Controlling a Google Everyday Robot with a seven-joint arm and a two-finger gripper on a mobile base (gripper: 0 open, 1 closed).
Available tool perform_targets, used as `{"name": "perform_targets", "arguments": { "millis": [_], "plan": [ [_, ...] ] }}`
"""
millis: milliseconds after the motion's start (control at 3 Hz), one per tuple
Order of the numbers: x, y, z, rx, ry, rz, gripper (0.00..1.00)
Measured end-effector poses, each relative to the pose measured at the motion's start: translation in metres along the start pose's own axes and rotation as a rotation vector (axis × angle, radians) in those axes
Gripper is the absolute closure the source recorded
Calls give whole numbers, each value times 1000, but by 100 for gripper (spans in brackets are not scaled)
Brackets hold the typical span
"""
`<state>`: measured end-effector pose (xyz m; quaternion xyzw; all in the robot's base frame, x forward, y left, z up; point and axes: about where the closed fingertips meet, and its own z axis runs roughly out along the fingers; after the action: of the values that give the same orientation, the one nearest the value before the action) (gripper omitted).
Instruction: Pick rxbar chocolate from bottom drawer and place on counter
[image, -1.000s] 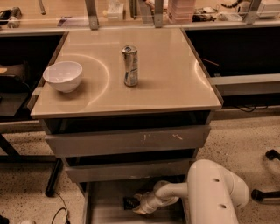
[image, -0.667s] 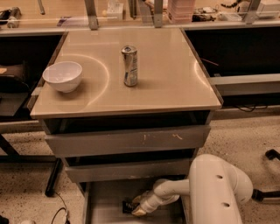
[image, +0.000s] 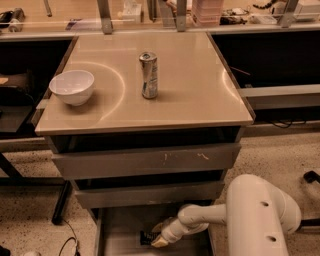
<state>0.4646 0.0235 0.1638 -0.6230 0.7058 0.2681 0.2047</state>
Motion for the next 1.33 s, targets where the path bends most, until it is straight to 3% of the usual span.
{"name": "perform_targets", "arguments": {
  "millis": [333,667,1000,1333],
  "plan": [
    [-5,8,-25,40,-42,26,100],
    [-11,21,-71,127,-86,59,100],
    [-9,70,-125,187,-66,91,100],
    [-10,66,-124,191,-68,92,100]
  ]
}}
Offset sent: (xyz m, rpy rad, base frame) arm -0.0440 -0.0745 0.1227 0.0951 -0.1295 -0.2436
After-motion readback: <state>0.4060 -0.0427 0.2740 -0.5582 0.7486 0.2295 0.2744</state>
